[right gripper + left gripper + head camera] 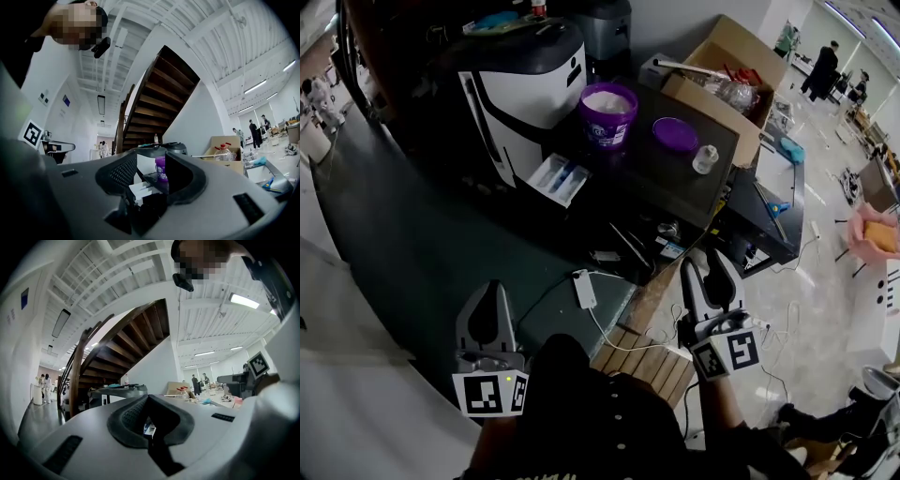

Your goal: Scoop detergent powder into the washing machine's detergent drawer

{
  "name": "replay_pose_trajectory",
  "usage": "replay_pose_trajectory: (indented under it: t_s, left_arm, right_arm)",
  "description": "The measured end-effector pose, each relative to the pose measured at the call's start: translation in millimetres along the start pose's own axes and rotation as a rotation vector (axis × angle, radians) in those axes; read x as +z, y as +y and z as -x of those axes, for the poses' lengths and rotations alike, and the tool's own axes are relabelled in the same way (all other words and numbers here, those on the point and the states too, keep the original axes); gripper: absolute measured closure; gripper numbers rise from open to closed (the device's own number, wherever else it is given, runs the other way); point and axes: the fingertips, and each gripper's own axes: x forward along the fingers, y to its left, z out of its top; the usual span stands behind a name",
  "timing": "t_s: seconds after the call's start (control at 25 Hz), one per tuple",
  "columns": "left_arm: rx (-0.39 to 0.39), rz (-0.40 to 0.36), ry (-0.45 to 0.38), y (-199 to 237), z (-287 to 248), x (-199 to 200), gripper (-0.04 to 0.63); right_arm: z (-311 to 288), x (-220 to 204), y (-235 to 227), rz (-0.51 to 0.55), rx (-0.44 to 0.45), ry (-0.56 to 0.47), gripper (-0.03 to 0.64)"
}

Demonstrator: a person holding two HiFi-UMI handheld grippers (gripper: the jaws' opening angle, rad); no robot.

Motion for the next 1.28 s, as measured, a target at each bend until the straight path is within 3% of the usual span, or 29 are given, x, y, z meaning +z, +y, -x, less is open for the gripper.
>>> replay_pose_trajectory:
  t_s: [0.4, 0.68, 1.0, 1.28]
  left_arm:
    - [-0.046, -0.003, 0.002, 68.0, -45.6, 47.6, 0.589]
    - [-0.104, 0.015, 0.016, 85.3, -66.2, 65.5, 0.589]
    - [-0.128, 0.028, 0.020, 84.7, -86.6, 58.2, 0.589]
    - [-0.085, 0.024, 0.036, 85.2, -121.9, 45.5, 0.589]
  right_arm:
    - [-69.5, 35.0, 24.0, 0.044, -0.067, 0.026, 0.440]
    - [-93.7, 63.9, 43.3, 0.031, -0.089, 0.016, 0.443]
    - [-109.3, 58.2, 33.7, 0.037, -0.102, 0.038, 0.443]
    - [-145.7, 39.4, -1.7, 0.044, -0.096, 0.064, 0.469]
